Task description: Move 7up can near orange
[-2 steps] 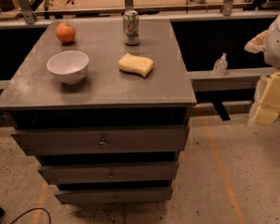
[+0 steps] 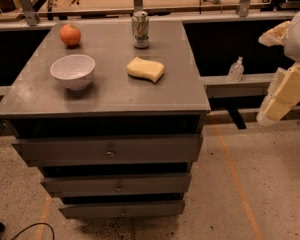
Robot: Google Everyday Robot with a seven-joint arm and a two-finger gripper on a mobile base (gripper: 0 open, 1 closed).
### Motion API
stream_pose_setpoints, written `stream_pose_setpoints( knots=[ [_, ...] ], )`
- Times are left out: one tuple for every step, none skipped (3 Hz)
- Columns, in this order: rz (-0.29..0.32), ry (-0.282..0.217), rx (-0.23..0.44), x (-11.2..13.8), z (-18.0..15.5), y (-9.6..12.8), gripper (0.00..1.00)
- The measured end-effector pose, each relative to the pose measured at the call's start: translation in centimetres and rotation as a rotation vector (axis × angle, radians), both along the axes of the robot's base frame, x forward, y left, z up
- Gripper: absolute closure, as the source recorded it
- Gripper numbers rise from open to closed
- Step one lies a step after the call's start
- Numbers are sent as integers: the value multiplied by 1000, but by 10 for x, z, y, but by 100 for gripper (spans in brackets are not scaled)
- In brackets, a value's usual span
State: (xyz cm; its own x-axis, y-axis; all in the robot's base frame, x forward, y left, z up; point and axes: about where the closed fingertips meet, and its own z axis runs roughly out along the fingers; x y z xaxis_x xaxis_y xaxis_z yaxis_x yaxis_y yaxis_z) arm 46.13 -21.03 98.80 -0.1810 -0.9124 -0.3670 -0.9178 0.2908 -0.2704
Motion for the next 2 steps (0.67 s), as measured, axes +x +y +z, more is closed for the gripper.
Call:
stream_pose_setpoints(
  knots=[
    [3,-158,250,64,22,-5,0],
    [7,-281,581,133,46,15,0]
  ],
)
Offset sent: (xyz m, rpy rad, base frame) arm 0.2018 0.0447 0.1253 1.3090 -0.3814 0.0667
